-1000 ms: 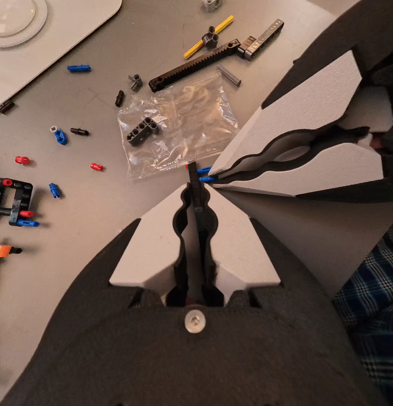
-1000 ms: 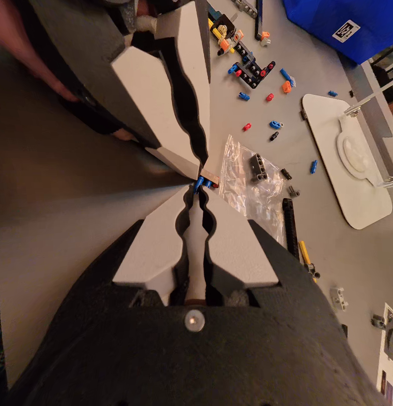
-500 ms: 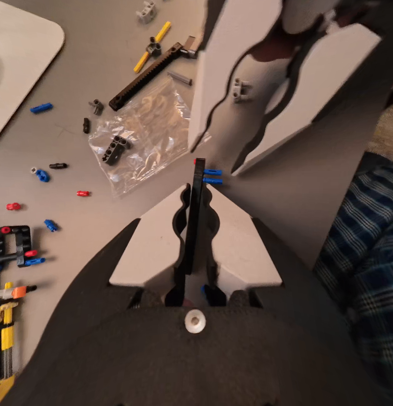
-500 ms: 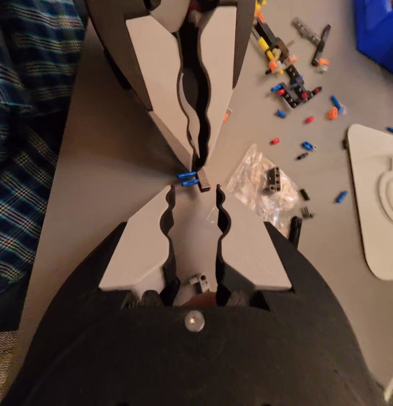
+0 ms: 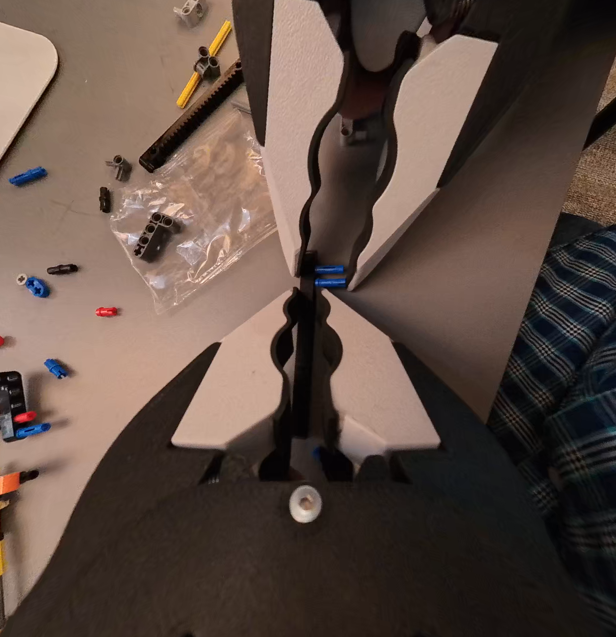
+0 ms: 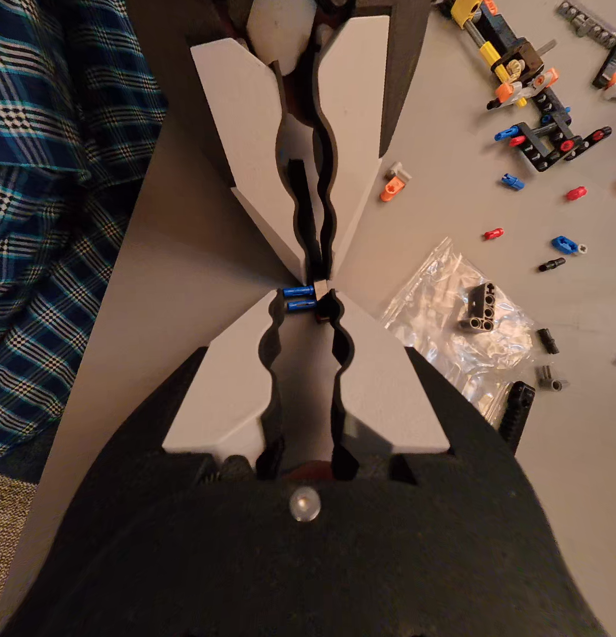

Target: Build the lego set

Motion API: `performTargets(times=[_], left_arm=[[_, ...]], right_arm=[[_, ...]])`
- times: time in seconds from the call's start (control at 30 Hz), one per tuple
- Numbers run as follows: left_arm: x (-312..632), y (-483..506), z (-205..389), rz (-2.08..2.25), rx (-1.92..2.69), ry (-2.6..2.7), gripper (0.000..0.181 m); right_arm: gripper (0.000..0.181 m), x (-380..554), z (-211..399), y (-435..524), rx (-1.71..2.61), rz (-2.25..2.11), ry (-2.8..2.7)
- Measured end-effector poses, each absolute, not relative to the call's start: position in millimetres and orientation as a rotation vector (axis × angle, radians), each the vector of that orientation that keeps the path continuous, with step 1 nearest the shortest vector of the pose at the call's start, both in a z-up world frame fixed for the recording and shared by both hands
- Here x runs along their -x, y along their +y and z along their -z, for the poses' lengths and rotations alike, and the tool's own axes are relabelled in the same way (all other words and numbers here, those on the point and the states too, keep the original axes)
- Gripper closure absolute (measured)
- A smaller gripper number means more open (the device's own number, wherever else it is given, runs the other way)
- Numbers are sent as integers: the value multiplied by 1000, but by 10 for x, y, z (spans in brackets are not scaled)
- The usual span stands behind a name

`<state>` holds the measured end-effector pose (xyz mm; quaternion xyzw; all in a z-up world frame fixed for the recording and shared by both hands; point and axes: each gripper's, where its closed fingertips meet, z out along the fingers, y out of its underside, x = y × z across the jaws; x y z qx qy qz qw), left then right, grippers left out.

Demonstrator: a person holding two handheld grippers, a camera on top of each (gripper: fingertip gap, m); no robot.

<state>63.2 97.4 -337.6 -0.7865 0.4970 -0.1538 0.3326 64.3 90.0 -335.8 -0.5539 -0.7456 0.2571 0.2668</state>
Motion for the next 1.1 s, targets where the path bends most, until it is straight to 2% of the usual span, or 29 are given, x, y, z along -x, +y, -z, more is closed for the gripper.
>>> performTargets(times=[0.37,0.57,1.1], left_arm=[[-633,968,3376,425,2068,1252,174],[-662,933,3384,419,2039,1282,175],[-688,926,3384,475,2060,1244,175]], right_arm=[[159,-646,3358,895,1475,-686,-2023],[150,-691,3350,879,1484,-676,-2038],[160,-699,3377,860,1511,-768,-2068]])
